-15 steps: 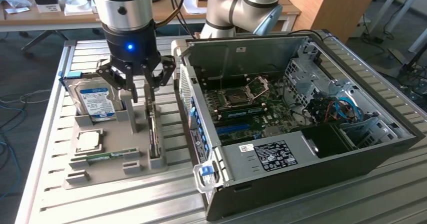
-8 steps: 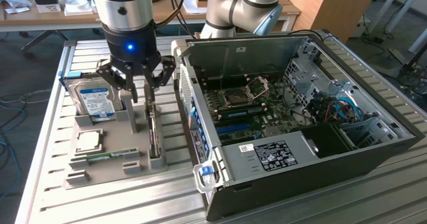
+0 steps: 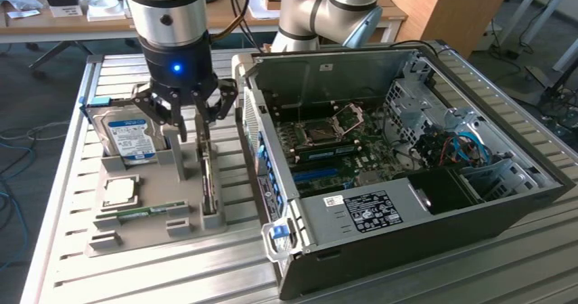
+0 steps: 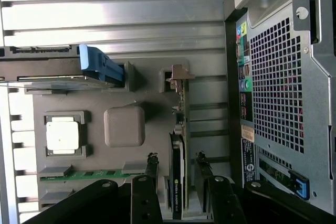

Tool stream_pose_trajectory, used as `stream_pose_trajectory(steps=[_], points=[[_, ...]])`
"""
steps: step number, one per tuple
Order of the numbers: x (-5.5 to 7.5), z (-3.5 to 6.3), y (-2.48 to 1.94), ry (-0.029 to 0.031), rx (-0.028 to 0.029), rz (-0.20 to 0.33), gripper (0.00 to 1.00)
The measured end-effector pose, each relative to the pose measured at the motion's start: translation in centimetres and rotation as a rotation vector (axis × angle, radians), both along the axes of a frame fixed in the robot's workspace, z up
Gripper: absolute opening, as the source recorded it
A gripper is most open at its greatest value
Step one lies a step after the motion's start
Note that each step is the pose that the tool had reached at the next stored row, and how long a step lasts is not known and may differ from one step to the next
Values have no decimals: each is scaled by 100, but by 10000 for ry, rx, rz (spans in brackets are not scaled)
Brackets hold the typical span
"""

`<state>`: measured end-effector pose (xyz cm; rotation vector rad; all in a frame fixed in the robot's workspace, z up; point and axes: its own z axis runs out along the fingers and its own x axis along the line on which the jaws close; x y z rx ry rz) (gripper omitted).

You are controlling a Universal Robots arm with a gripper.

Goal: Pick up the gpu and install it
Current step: 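Pick up the gpu and move the gpu toward the slot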

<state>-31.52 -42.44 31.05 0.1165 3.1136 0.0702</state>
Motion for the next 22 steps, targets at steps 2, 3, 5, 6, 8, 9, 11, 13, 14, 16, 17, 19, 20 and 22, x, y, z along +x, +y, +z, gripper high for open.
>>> stream_pose_trajectory(steps=[2, 3, 5, 6, 8, 9, 11, 13, 14, 16, 17, 19, 20, 22], points=[[0, -25, 0, -1, 1, 0, 42], [0, -35, 0, 0, 1, 0, 42], [0, -57, 0, 1, 0, 0, 42], [0, -57, 0, 2, -1, 0, 42], [0, -57, 0, 2, -2, 0, 42], [0, -58, 0, 0, 0, -1, 42], [0, -59, 0, 0, 0, -2, 42], [0, -59, -5, -1, 1, -2, 42], [0, -59, -9, -1, 0, -1, 42], [1, -58, -16, 0, 0, -1, 42], [1, -58, -20, 0, 1, 0, 42], [2, -58, -27, 0, 0, -1, 42], [3, -58, -30, 0, 0, -1, 42], [5, -59, -35, 0, 1, 0, 42]])
